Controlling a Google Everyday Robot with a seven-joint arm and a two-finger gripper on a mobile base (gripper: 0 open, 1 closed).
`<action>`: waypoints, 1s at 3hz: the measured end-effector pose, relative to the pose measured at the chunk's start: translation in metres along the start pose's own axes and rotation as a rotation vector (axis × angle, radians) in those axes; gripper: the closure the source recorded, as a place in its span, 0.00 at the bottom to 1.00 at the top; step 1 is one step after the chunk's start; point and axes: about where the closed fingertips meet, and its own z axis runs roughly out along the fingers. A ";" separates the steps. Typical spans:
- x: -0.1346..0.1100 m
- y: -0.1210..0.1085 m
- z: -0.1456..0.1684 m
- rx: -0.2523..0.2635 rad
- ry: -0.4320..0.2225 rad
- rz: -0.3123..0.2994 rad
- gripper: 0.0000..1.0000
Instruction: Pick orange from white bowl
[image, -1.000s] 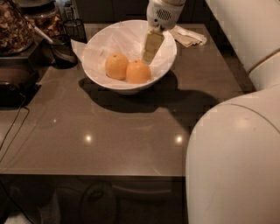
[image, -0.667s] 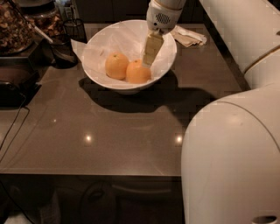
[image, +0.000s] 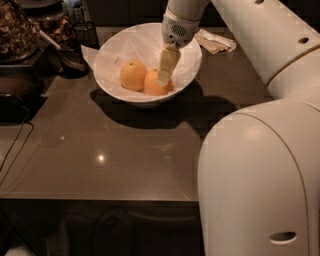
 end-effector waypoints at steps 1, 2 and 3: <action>-0.002 0.004 0.017 -0.040 -0.005 0.013 0.30; -0.001 0.006 0.027 -0.062 -0.010 0.032 0.33; 0.001 0.006 0.034 -0.077 -0.014 0.045 0.35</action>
Offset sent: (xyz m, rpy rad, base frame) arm -0.0268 -0.0023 -0.0330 -0.0100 0.1648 -0.0102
